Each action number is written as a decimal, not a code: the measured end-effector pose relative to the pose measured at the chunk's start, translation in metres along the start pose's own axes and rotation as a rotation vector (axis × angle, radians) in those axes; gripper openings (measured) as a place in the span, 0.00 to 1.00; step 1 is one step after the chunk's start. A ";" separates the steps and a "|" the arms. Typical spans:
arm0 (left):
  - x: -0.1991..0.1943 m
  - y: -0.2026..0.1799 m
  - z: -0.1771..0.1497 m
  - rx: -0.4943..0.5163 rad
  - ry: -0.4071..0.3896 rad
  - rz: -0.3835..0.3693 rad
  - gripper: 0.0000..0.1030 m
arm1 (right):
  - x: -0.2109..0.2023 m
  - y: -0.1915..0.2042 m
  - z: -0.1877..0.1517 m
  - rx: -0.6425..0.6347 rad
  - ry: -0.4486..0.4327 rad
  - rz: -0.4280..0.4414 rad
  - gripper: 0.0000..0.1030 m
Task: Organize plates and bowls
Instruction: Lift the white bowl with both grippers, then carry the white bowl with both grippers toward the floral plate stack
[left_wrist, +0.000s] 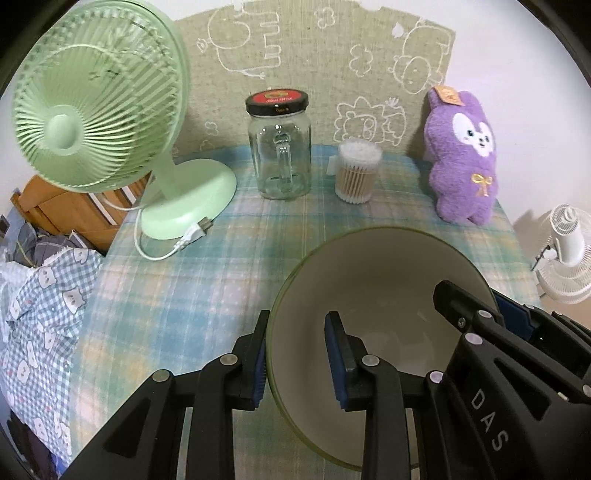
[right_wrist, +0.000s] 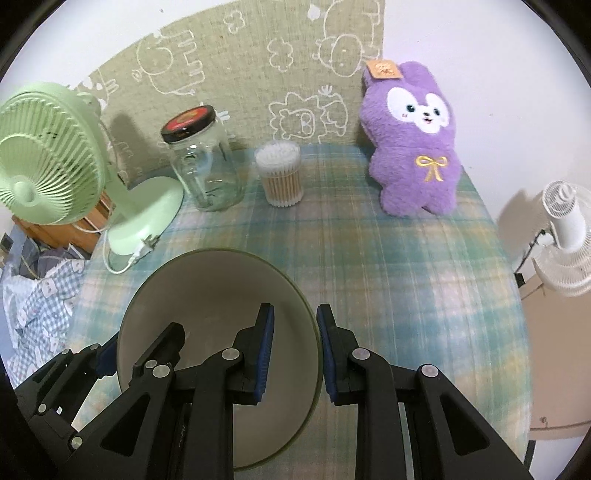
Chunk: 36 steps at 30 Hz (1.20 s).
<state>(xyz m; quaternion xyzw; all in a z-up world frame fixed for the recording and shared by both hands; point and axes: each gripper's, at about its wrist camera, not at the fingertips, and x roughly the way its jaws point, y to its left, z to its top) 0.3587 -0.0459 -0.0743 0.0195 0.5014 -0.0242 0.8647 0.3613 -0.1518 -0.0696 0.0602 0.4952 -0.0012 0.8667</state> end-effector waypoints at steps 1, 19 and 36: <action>-0.007 0.001 -0.004 0.002 -0.002 -0.004 0.26 | -0.006 0.002 -0.004 0.002 -0.004 -0.003 0.27; -0.103 0.026 -0.074 0.049 -0.023 -0.033 0.26 | -0.109 0.024 -0.088 0.084 -0.021 -0.021 0.27; -0.131 0.041 -0.144 0.086 0.011 -0.072 0.26 | -0.143 0.035 -0.169 0.142 0.015 -0.058 0.27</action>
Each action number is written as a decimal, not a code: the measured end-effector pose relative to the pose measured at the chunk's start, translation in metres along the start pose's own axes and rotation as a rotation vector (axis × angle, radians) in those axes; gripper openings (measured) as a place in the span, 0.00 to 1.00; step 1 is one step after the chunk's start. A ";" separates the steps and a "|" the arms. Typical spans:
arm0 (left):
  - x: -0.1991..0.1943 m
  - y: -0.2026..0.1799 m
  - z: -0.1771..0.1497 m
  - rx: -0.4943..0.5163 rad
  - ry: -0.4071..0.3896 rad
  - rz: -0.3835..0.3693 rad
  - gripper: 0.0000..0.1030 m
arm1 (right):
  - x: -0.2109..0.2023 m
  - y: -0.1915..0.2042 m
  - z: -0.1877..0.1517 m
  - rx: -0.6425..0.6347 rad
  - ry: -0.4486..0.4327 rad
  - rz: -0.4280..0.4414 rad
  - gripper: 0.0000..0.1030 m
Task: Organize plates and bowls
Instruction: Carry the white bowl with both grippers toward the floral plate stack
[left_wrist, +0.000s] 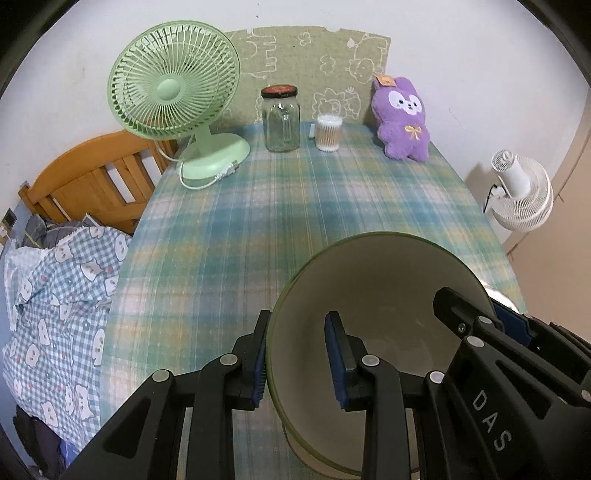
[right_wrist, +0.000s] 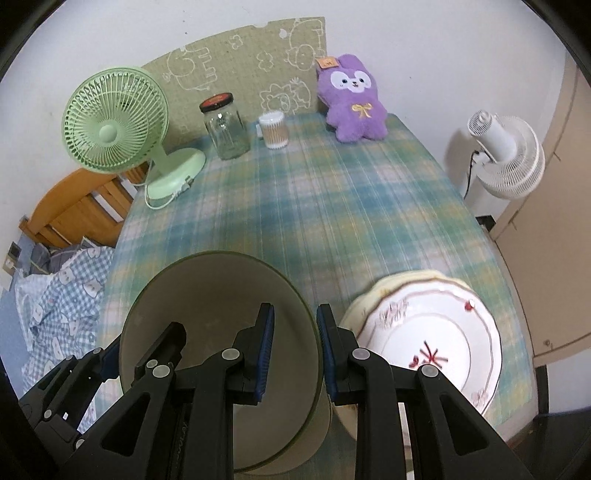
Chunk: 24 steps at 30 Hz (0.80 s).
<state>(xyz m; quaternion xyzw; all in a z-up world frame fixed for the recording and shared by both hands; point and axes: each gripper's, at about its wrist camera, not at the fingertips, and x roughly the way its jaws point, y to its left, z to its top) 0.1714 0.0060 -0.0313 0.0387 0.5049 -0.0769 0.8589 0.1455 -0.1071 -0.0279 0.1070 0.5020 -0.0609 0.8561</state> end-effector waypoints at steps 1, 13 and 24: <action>0.001 0.001 -0.002 0.000 0.007 -0.001 0.26 | 0.001 0.000 -0.004 0.001 0.007 -0.002 0.27; 0.014 0.003 -0.027 0.008 0.065 -0.015 0.26 | 0.015 0.000 -0.027 0.015 0.060 -0.024 0.27; 0.030 0.003 -0.042 0.010 0.114 -0.031 0.26 | 0.031 -0.005 -0.040 0.018 0.091 -0.044 0.27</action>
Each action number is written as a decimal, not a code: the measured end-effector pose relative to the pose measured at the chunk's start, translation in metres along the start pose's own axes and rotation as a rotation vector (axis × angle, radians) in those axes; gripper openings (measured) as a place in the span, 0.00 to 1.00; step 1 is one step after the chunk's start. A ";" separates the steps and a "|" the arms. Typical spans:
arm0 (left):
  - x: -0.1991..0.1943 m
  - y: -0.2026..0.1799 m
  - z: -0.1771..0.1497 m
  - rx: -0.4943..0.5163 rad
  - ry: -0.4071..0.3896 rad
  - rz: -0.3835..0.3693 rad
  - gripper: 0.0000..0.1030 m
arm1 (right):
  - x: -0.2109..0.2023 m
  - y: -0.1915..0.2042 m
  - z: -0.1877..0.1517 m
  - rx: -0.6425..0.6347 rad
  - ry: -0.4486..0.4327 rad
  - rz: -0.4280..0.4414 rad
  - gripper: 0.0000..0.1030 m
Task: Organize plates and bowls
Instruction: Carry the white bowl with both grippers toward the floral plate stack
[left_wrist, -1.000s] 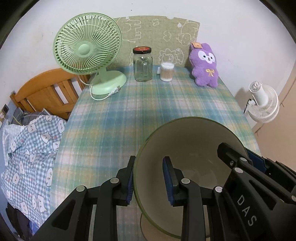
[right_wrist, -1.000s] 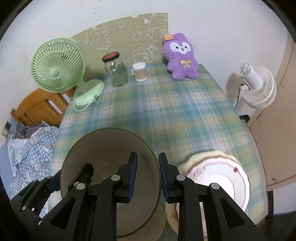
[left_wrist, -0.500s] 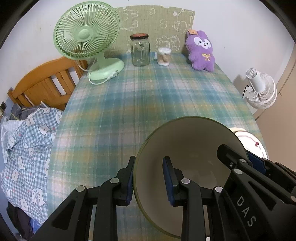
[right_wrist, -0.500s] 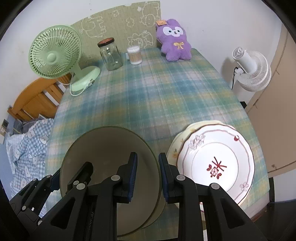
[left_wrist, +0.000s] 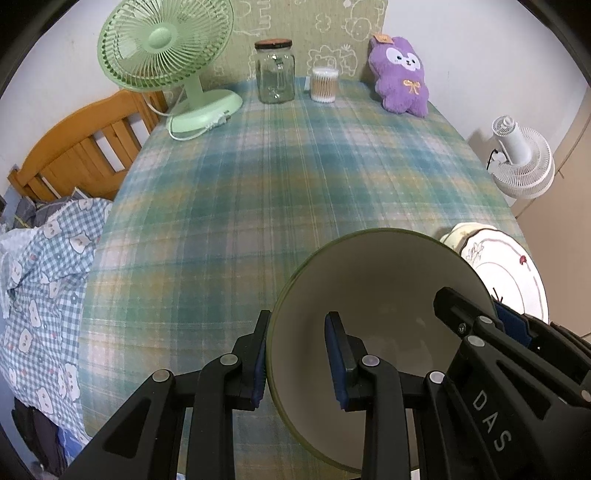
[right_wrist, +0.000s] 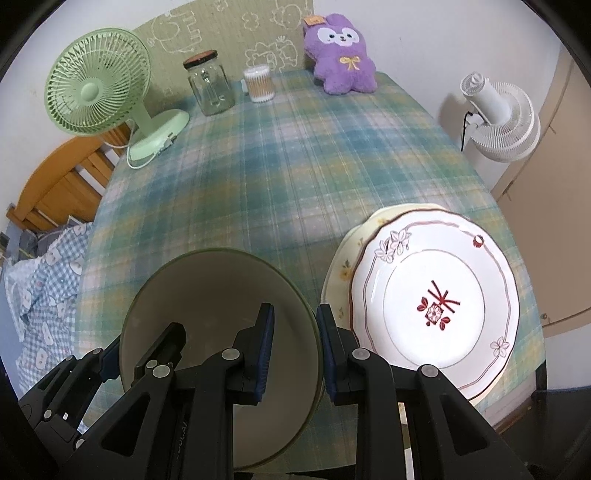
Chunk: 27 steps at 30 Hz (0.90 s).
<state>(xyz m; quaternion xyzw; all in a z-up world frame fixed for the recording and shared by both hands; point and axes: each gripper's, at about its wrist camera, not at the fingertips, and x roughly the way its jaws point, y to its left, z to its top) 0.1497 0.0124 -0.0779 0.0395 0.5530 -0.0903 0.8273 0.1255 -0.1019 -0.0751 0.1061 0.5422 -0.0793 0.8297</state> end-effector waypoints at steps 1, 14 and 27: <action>0.002 0.000 0.000 -0.004 0.007 -0.006 0.26 | 0.000 0.000 0.000 -0.004 -0.002 -0.006 0.27; 0.003 -0.003 -0.001 0.006 -0.005 0.005 0.28 | 0.005 0.000 -0.001 -0.045 -0.001 -0.011 0.26; 0.007 -0.004 -0.003 0.026 0.007 -0.017 0.65 | 0.010 -0.001 0.001 -0.110 0.025 0.038 0.45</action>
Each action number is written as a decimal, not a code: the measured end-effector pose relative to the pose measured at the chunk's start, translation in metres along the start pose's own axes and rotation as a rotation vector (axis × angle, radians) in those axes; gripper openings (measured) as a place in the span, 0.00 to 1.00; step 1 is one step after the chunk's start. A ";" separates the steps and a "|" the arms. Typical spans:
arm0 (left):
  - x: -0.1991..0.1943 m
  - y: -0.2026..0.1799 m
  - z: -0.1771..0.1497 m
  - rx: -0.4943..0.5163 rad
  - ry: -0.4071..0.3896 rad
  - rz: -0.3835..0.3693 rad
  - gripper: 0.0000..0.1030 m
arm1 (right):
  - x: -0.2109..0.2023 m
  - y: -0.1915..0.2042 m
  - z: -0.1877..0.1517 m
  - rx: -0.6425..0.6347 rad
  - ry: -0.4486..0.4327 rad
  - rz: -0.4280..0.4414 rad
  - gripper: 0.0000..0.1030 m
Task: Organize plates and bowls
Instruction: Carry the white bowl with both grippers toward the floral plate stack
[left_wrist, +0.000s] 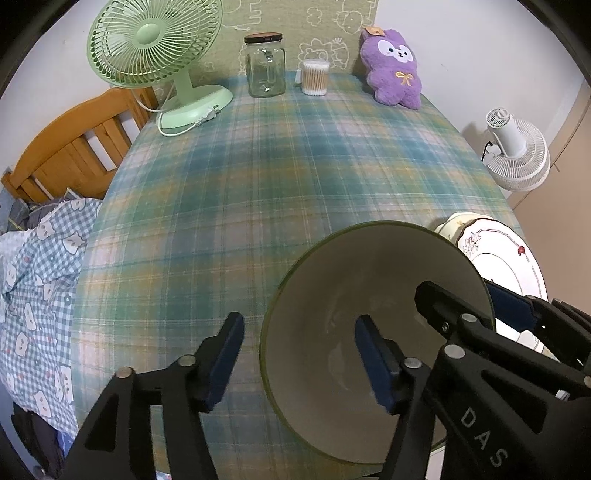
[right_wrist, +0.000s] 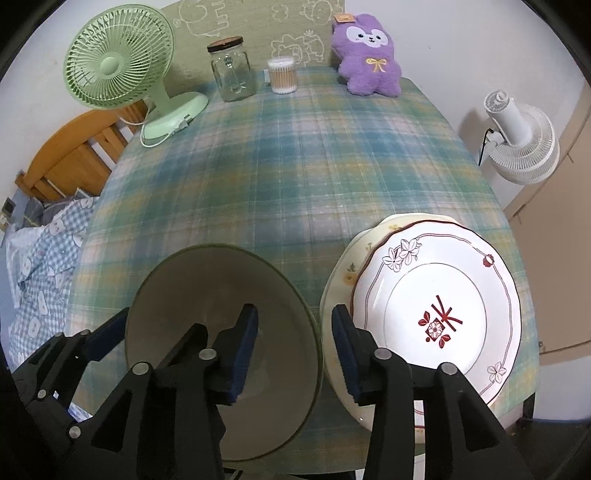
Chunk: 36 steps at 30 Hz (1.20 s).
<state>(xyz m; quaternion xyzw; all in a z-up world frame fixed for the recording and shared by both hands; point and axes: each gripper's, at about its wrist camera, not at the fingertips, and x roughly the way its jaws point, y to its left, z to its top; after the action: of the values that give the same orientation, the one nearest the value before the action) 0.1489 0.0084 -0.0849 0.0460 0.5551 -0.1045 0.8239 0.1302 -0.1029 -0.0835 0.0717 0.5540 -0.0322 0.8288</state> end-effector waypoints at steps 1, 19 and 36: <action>0.001 -0.001 0.000 0.006 -0.002 -0.001 0.65 | 0.002 0.000 0.000 -0.002 0.007 0.009 0.45; 0.028 0.002 -0.001 -0.066 0.097 -0.004 0.60 | 0.039 0.006 0.011 -0.093 0.100 0.078 0.45; 0.027 -0.007 0.000 -0.059 0.089 -0.004 0.48 | 0.048 -0.001 0.014 -0.076 0.133 0.159 0.49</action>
<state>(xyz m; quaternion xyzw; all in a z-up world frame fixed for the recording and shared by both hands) 0.1573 -0.0019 -0.1096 0.0251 0.5941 -0.0874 0.7992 0.1613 -0.1046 -0.1230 0.0860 0.6010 0.0596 0.7924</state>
